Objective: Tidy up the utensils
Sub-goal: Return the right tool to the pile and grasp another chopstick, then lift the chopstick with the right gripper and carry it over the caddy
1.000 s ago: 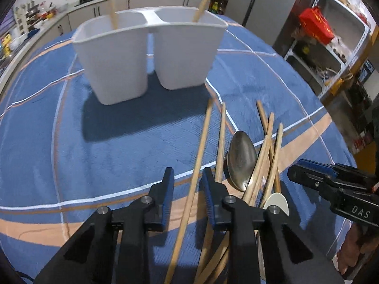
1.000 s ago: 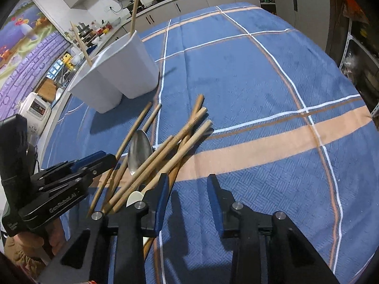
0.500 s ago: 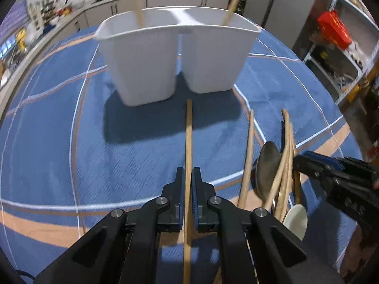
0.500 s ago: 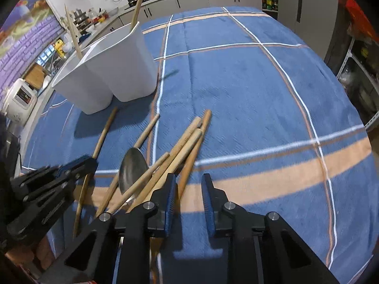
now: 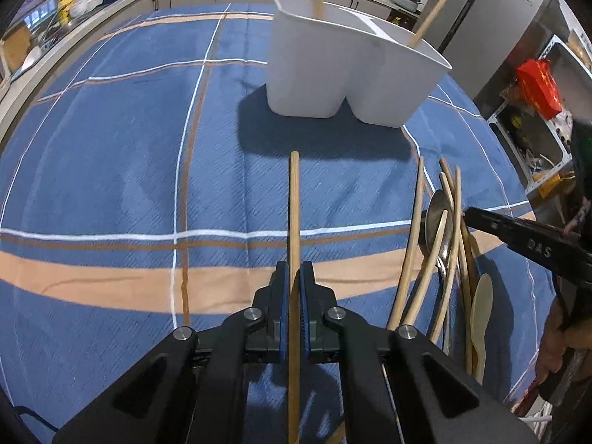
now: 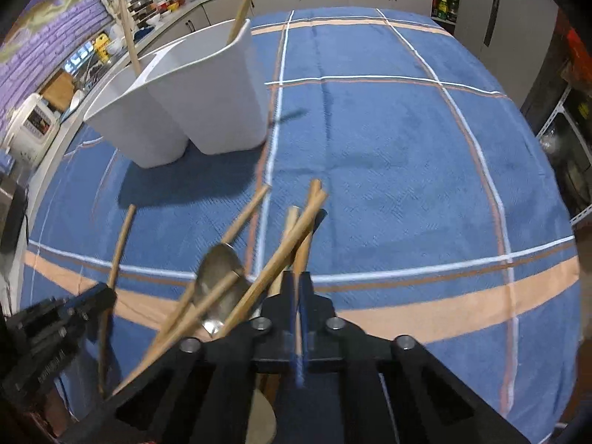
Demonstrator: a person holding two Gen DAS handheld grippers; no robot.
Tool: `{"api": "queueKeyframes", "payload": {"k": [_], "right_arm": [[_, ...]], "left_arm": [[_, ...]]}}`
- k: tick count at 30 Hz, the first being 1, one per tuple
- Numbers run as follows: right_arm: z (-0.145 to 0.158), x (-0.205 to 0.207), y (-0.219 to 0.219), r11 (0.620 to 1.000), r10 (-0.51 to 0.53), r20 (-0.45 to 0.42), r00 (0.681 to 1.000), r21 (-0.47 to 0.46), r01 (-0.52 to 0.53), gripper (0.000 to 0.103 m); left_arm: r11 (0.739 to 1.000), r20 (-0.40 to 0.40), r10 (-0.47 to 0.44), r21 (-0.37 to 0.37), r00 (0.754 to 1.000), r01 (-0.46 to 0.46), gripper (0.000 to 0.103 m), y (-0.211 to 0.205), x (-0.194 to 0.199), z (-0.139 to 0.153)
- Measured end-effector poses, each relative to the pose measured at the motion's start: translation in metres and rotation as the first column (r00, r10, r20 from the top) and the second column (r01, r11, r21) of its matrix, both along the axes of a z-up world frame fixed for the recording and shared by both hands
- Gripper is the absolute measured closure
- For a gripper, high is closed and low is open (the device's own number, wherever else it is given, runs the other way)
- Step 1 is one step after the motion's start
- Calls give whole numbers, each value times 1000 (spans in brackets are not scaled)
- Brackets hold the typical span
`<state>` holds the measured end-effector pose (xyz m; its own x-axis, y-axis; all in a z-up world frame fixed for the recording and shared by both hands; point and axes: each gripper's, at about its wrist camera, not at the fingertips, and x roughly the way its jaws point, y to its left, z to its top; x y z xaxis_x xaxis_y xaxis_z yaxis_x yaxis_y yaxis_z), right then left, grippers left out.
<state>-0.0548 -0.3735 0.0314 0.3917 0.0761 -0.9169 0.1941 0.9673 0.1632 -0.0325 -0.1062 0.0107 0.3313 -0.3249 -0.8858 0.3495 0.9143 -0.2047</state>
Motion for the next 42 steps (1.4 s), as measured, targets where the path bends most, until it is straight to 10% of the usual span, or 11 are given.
{"api": "queueKeyframes", "payload": {"k": [13, 25, 42], "right_arm": [[-6, -30, -19, 985, 3, 11, 1000, 170, -5, 83], [-15, 13, 33, 988, 68, -123, 990, -127, -83, 87], [-16, -48, -48, 983, 108, -156, 982, -131, -128, 95]], "left_arm": [[1000, 6, 18, -4, 1000, -18, 97, 7, -8, 2], [1000, 15, 27, 1, 1000, -27, 97, 2, -8, 0], [992, -108, 95, -67, 990, -103, 98, 33, -12, -2]]}}
